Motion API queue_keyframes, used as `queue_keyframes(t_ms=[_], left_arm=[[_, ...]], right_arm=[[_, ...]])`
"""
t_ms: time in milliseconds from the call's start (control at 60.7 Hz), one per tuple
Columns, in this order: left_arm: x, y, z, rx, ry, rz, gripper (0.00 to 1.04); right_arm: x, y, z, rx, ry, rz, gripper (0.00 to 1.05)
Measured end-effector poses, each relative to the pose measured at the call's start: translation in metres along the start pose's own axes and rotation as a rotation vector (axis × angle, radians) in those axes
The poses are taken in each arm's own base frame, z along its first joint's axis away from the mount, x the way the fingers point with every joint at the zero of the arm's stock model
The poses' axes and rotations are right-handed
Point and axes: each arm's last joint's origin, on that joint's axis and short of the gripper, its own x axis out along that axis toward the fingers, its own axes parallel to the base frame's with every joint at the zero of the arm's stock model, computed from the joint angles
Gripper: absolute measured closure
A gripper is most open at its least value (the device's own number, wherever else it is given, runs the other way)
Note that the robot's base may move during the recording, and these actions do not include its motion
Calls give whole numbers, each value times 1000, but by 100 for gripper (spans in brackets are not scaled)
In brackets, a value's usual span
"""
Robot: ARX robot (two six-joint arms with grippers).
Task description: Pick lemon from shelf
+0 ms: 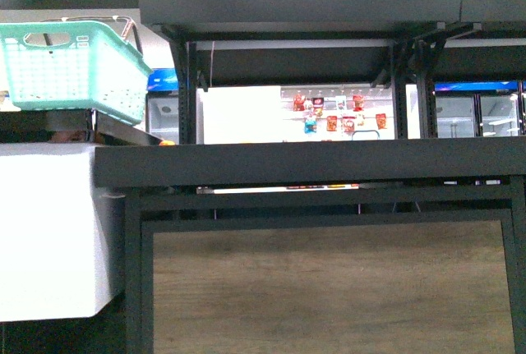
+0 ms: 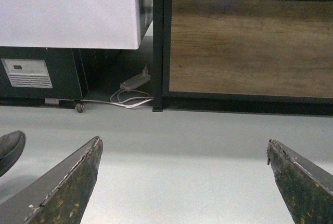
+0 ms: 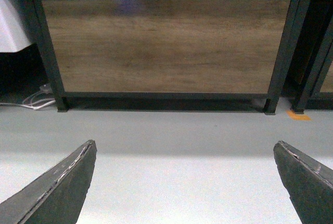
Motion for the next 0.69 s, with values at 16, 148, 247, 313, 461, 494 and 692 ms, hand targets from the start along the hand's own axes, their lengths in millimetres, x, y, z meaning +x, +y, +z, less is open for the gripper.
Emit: queue_keyframes(t_ms=[16, 148, 247, 313, 461, 494, 692], left_arm=[[0, 0, 0, 0, 0, 0, 8], [0, 0, 0, 0, 0, 0, 8], [0, 0, 0, 0, 0, 0, 8], [0, 0, 0, 0, 0, 0, 8], [0, 0, 0, 0, 0, 0, 8], [0, 0, 0, 0, 0, -1, 8], [0, 0, 0, 0, 0, 0, 8]], right_arm=[[0, 0, 0, 0, 0, 0, 2], [0, 0, 0, 0, 0, 0, 2], [0, 0, 0, 0, 0, 0, 2], [0, 0, 0, 0, 0, 0, 2], [0, 0, 0, 0, 0, 0, 2], [0, 0, 0, 0, 0, 0, 2], [0, 0, 0, 0, 0, 0, 2]])
